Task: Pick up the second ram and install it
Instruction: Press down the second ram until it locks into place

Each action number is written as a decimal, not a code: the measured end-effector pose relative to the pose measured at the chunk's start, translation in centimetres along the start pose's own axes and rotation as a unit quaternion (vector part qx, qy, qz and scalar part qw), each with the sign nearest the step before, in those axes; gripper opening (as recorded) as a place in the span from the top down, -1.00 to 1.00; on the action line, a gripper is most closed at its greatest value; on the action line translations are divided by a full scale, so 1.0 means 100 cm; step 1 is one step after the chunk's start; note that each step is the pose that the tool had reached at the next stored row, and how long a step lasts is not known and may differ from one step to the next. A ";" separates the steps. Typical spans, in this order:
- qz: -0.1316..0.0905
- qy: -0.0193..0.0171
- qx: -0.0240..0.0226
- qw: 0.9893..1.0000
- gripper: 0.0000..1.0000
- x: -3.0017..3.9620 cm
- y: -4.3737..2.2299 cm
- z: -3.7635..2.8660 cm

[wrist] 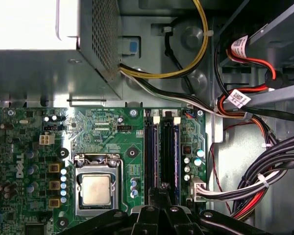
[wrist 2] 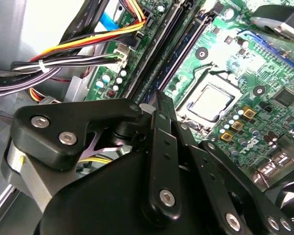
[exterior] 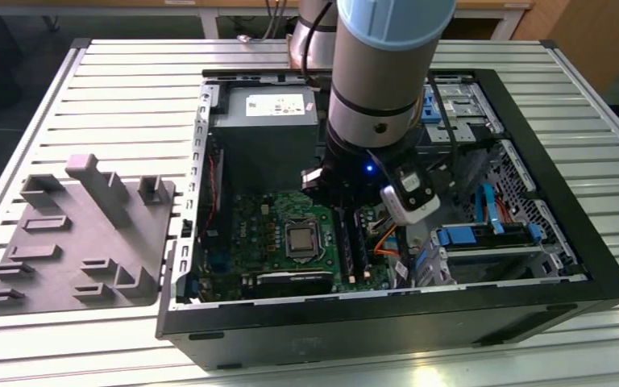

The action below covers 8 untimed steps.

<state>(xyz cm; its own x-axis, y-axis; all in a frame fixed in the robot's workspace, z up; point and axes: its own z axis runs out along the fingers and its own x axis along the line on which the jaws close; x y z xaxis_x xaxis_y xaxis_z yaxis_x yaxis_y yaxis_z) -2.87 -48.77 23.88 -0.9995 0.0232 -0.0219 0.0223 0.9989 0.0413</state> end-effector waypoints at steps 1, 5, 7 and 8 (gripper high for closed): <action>0.000 0.000 0.000 1.000 0.79 0.0000 -0.0002 0.0000; 0.000 0.000 0.000 1.000 0.79 0.0000 -0.0013 0.0000; 0.000 0.000 0.000 1.000 0.79 0.0000 -0.0020 -0.0001; 0.000 0.000 0.000 1.000 0.79 0.0000 -0.0023 -0.0001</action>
<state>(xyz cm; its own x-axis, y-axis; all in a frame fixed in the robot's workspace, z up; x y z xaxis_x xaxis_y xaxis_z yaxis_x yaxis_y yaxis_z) -2.87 -49.00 23.88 -0.9995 0.0232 -0.0219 0.0223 0.9989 0.0414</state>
